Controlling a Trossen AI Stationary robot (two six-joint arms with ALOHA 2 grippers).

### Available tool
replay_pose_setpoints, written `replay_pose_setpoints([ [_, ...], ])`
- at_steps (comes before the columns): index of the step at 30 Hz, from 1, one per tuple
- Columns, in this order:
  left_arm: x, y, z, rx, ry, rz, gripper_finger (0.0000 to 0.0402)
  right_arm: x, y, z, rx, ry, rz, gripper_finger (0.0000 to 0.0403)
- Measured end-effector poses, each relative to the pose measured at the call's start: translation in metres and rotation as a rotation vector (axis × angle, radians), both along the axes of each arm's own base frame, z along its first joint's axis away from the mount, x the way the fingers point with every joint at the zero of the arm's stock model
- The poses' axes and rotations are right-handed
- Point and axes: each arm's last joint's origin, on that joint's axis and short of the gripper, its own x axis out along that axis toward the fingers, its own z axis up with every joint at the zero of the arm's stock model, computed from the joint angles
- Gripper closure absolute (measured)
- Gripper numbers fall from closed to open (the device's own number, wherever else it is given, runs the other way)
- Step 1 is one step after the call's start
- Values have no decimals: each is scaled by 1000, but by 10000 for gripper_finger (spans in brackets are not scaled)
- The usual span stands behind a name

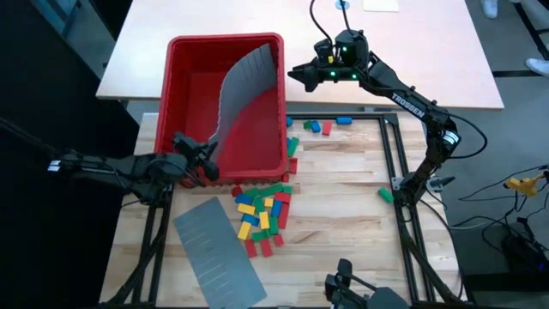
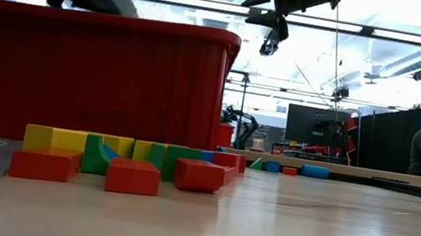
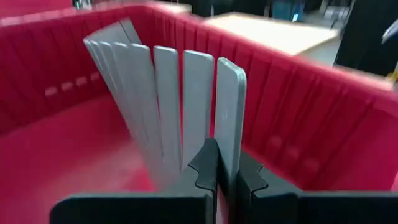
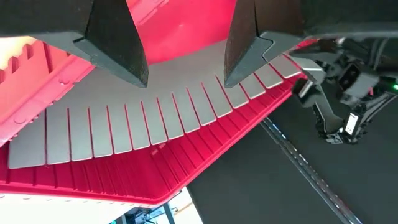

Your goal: Sort blocks

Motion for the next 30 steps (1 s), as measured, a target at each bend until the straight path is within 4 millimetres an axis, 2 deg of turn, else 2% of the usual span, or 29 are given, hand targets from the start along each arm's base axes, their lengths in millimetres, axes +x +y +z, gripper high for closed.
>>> replay_pose_setpoints([
  [6,-17,1,-11,-85,58,46,401,0,0,0,0,0,0,208],
  [16,-41,2,-9,-176,-4,61,396,0,0,0,-2,1,1,208],
  [20,-44,1,-10,-209,2,31,357,0,0,0,-8,2,2,208],
  [30,-41,0,-12,-235,15,28,216,0,0,0,-20,5,4,208],
])
